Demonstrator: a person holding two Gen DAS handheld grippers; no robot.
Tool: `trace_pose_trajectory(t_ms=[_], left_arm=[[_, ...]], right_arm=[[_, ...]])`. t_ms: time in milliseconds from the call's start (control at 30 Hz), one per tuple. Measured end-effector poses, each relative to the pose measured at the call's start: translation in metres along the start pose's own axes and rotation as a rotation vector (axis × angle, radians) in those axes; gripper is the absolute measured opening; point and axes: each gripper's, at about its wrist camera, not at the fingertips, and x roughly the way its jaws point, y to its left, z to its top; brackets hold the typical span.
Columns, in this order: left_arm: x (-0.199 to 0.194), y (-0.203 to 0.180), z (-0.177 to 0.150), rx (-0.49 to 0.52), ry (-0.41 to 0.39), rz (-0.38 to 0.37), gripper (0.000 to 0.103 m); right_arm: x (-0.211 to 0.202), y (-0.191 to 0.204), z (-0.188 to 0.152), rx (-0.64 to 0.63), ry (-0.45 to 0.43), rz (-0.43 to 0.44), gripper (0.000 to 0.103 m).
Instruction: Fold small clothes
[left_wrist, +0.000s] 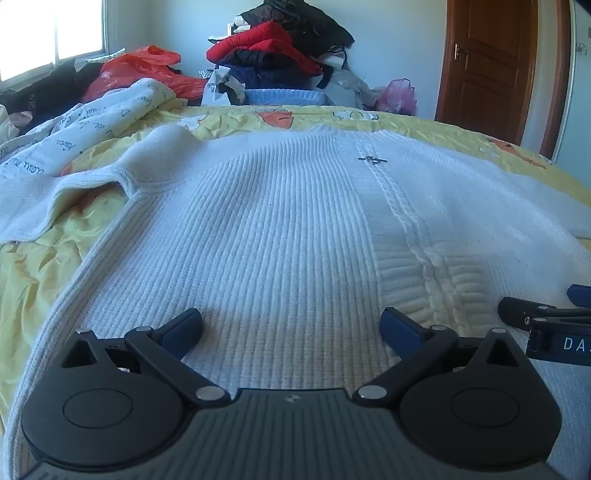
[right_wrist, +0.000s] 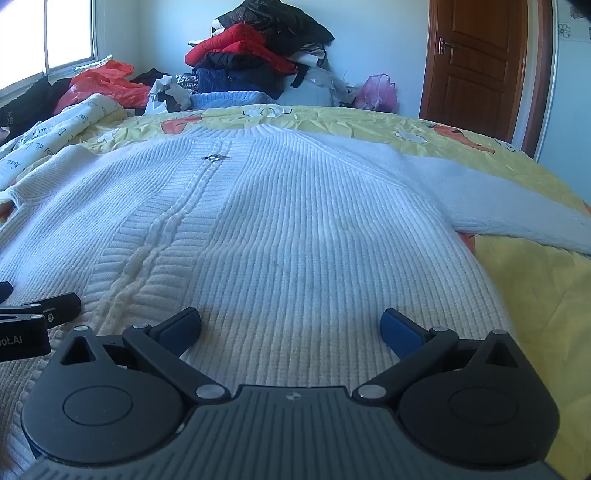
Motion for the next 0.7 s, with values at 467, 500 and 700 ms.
trace_pose_trajectory(t_ms=[467,500,700], left_arm=[[0.001,-0.004,0.002,0.014,0.023,0.007,0.103],[0.001,-0.002,0.002,0.009,0.023,0.004,0.103],[0.001,0.0,0.002,0.008,0.02,-0.002,0.103]], right_arm=[[-0.001,0.0,0.0,0.002,0.0,0.002,0.103],[-0.001,0.0,0.0,0.003,0.0,0.002,0.103],[-0.001,0.0,0.0,0.004,0.0,0.003,0.103]])
